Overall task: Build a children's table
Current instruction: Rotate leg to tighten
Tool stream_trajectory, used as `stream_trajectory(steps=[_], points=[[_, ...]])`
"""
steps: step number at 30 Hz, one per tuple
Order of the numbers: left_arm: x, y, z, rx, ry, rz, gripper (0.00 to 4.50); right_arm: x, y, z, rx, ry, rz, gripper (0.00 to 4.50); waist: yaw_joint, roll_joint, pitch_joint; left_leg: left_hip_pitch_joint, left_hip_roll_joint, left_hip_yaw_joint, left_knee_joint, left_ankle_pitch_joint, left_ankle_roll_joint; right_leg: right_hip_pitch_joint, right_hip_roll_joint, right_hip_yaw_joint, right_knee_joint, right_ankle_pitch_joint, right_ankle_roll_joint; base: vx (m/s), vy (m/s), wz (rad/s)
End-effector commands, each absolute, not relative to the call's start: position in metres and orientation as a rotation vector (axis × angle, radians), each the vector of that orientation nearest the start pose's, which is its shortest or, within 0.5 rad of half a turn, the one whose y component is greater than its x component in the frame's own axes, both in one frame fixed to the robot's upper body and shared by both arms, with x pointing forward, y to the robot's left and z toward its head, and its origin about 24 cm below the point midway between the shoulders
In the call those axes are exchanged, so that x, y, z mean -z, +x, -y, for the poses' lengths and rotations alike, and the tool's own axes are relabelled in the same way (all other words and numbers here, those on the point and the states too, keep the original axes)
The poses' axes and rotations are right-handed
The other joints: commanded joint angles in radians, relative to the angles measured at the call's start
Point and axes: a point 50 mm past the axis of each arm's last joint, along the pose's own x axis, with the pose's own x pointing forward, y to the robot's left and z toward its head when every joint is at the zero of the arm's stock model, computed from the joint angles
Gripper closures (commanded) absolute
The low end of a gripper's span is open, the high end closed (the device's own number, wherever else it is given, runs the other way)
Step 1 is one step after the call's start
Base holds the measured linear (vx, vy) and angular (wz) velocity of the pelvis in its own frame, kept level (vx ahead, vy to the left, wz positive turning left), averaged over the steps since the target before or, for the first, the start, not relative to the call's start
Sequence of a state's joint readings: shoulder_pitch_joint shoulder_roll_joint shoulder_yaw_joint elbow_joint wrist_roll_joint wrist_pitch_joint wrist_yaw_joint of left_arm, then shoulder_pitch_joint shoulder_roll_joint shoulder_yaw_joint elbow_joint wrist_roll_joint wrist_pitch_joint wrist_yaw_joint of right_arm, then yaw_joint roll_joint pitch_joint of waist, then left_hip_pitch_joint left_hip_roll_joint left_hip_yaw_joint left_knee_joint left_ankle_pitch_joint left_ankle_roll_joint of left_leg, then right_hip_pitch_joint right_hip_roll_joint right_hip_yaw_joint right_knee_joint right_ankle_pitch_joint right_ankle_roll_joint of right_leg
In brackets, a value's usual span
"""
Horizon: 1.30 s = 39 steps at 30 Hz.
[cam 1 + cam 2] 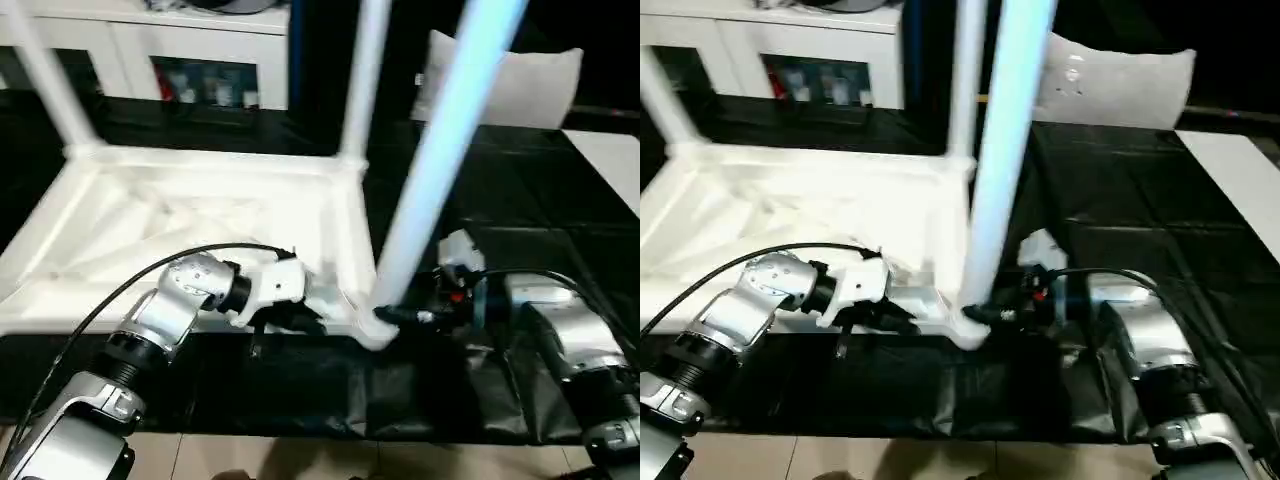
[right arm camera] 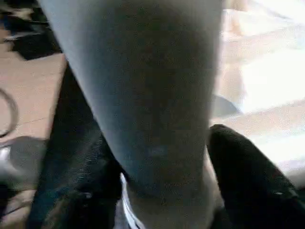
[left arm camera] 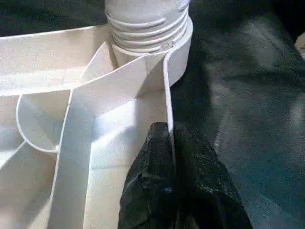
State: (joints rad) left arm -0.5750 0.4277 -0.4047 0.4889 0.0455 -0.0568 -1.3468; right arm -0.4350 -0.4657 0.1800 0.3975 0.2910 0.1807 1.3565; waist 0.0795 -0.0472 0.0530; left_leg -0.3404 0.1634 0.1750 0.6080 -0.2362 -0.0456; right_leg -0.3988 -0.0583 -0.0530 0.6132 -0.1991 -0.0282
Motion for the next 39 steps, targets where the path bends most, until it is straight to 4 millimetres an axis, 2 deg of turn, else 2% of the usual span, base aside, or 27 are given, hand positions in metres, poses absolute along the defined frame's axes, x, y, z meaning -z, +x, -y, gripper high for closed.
stream_trajectory(steps=[1,3,6,12,14,16,19,21,22,23,25,26,27,29,30,31,33,36,38,39], points=[[-0.046,0.287,-0.111,1.732,0.666,-0.45,4.5,-0.068,0.29,0.162,-1.447,-0.068,-0.321,2.02,-0.004,-0.005,-0.059,0.001,0.081,-0.015,-0.068,-0.014,0.113,0.052,-0.099,0.054,-0.053,-0.065,-0.288,0.0,0.0,0.0],[-0.046,0.287,-0.111,1.735,0.668,-0.449,4.5,-0.067,0.289,0.162,-1.456,-0.063,-0.329,2.15,0.003,-0.006,-0.059,0.002,0.08,-0.014,-0.068,-0.016,0.1,0.052,-0.1,0.055,-0.053,-0.077,-0.28,0.0,0.0,0.0],[-0.047,0.289,-0.11,1.735,0.668,-0.442,4.5,-0.066,0.288,0.162,-1.476,-0.055,-0.345,2.27,0.004,-0.006,-0.06,0.002,0.078,-0.015,-0.069,-0.018,0.087,0.052,-0.1,0.055,-0.054,-0.083,-0.272,0.0,0.0,0.0],[-0.047,0.292,-0.113,1.693,0.626,-0.438,4.5,-0.068,0.284,0.164,-1.485,0.004,-0.342,2.38,0.006,-0.007,-0.061,0.002,0.078,-0.015,-0.069,-0.013,0.084,0.054,-0.098,0.054,-0.053,-0.077,-0.267,0.0,0.0,0.0],[-0.047,0.293,-0.112,1.66,0.611,-0.414,4.5,-0.07,0.283,0.162,-1.473,0.045,-0.314,2.39,0.008,-0.008,-0.061,0.002,0.079,-0.015,-0.069,-0.014,0.085,0.054,-0.1,0.055,-0.054,-0.081,-0.265,0.0,0.0,0.0],[-0.047,0.298,-0.108,1.536,0.532,-0.421,4.5,-0.066,0.279,0.153,-1.417,0.068,-0.307,2.39,0.009,-0.012,-0.059,0.003,0.081,-0.015,-0.069,-0.006,0.083,0.051,-0.101,0.056,-0.052,-0.069,-0.266,0.0,0.0,0.0],[-0.048,0.299,-0.106,1.497,0.49,-0.429,4.5,-0.064,0.279,0.147,-1.37,0.071,-0.313,2.39,0.005,-0.012,-0.055,0.0,0.075,-0.017,-0.073,-0.038,0.071,0.052,-0.102,0.055,-0.065,-0.153,-0.246,0.0,0.0,0.0],[-0.049,0.299,-0.1,1.471,0.435,-0.428,4.5,-0.06,0.286,0.137,-1.253,0.074,-0.318,2.39,-0.005,-0.009,-0.049,-0.001,0.074,-0.02,-0.08,-0.092,0.036,0.049,-0.102,0.055,-0.079,-0.282,-0.21,0.0,0.0,0.0],[-0.05,0.299,-0.096,1.457,0.419,-0.428,4.5,-0.058,0.291,0.131,-1.18,0.085,-0.319,2.39,-0.009,-0.012,-0.049,-0.002,0.07,-0.022,-0.08,-0.115,0.025,0.05,-0.103,0.054,-0.088,-0.355,-0.18,0.0,0.0,0.0],[-0.051,0.299,-0.089,1.435,0.397,-0.427,4.5,-0.055,0.3,0.123,-1.063,0.105,-0.325,2.39,-0.014,-0.005,-0.049,-0.004,0.073,-0.025,-0.083,-0.113,0.013,0.05,-0.104,0.055,-0.084,-0.361,-0.176,0.0,0.0,0.0],[-0.051,0.304,-0.075,1.35,0.386,-0.429,4.5,-0.053,0.318,0.109,-0.855,0.133,-0.329,2.39,-0.048,0.0,-0.051,-0.013,0.069,-0.032,-0.089,-0.124,-0.027,0.051,-0.1,0.05,-0.083,-0.374,-0.165,-0.027,-0.005,-0.07],[-0.051,0.306,-0.072,1.326,0.384,-0.428,4.5,-0.053,0.321,0.105,-0.813,0.139,-0.32,2.39,-0.057,0.001,-0.053,-0.014,0.066,-0.034,-0.087,-0.128,-0.03,0.056,-0.1,0.047,-0.087,-0.373,-0.158,0.0,0.0,0.0],[-0.052,0.31,-0.064,1.274,0.381,-0.425,4.5,-0.055,0.329,0.099,-0.724,0.155,-0.302,2.39,-0.062,0.002,-0.053,-0.011,0.068,-0.031,-0.086,-0.127,-0.032,0.051,-0.1,0.049,-0.088,-0.363,-0.163,0.0,0.0,0.0],[-0.053,0.315,-0.057,1.217,0.371,-0.417,4.5,-0.057,0.335,0.093,-0.658,0.186,-0.289,2.39,-0.07,0.0,-0.056,-0.01,0.064,-0.028,-0.081,-0.128,-0.023,0.052,-0.101,0.048,-0.093,-0.352,-0.169,0.0,0.0,0.0],[-0.054,0.317,-0.054,1.195,0.374,-0.413,4.5,-0.057,0.336,0.09,-0.652,0.161,-0.285,2.39,-0.071,-0.001,-0.055,-0.008,0.063,-0.024,-0.078,-0.123,-0.01,0.048,-0.097,0.048,-0.096,-0.339,-0.173,0.0,0.0,0.0],[-0.054,0.318,-0.053,1.19,0.375,-0.413,4.5,-0.057,0.336,0.09,-0.653,0.152,-0.285,2.39,-0.068,-0.003,-0.056,-0.009,0.059,-0.021,-0.076,-0.109,0.008,0.051,-0.096,0.048,-0.095,-0.319,-0.175,0.0,0.0,0.0],[-0.054,0.321,-0.053,1.158,0.397,-0.41,4.5,-0.059,0.334,0.088,-0.685,0.163,-0.265,1.85,-0.062,-0.003,-0.058,-0.012,0.062,-0.02,-0.076,-0.074,0.029,0.054,-0.095,0.049,-0.089,-0.254,-0.187,0.0,0.0,0.0],[-0.054,0.322,-0.059,1.154,0.422,-0.414,4.5,-0.06,0.331,0.093,-0.718,0.182,-0.245,1.61,-0.058,-0.001,-0.06,-0.012,0.067,-0.02,-0.077,-0.04,0.059,0.057,-0.095,0.046,-0.079,-0.172,-0.212,0.0,0.0,0.0],[-0.053,0.321,-0.065,1.169,0.449,-0.406,4.5,-0.059,0.328,0.101,-0.74,0.14,-0.23,1.31,-0.058,0.001,-0.06,-0.01,0.069,-0.021,-0.077,-0.047,0.062,0.056,-0.094,0.044,-0.078,-0.156,-0.225,0.0,0.0,0.0],[-0.052,0.32,-0.069,1.184,0.461,-0.404,4.5,-0.059,0.327,0.106,-0.755,0.128,-0.222,1.31,-0.058,-0.001,-0.061,-0.01,0.069,-0.019,-0.077,-0.053,0.066,0.057,-0.094,0.045,-0.077,-0.151,-0.228,0.0,0.0,0.0]])
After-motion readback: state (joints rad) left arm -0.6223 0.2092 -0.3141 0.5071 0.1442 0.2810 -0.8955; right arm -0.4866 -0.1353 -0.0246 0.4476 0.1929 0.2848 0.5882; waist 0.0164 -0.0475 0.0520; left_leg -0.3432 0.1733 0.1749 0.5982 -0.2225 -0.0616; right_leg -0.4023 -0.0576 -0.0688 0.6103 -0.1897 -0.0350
